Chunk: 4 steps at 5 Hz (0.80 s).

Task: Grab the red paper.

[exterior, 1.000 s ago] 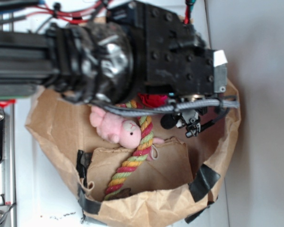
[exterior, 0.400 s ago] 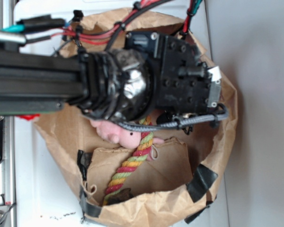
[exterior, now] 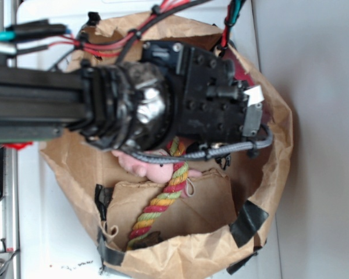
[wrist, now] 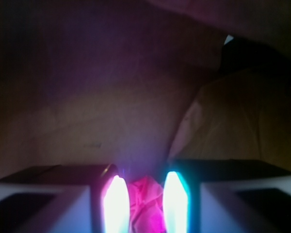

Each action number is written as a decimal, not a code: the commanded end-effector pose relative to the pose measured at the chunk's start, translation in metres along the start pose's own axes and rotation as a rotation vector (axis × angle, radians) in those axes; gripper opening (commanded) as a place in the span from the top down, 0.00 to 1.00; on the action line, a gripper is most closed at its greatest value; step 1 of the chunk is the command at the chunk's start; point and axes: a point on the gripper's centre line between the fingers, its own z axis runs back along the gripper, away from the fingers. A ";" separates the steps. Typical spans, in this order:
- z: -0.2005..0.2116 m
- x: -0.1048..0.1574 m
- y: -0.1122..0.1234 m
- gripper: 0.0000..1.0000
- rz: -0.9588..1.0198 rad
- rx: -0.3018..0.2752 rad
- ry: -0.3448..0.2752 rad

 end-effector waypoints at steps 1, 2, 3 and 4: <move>0.019 0.011 0.007 1.00 0.041 -0.033 -0.064; 0.023 0.011 0.010 1.00 0.045 -0.046 -0.068; 0.046 0.008 0.008 1.00 0.045 -0.069 -0.078; 0.080 -0.002 -0.004 1.00 0.007 -0.095 -0.077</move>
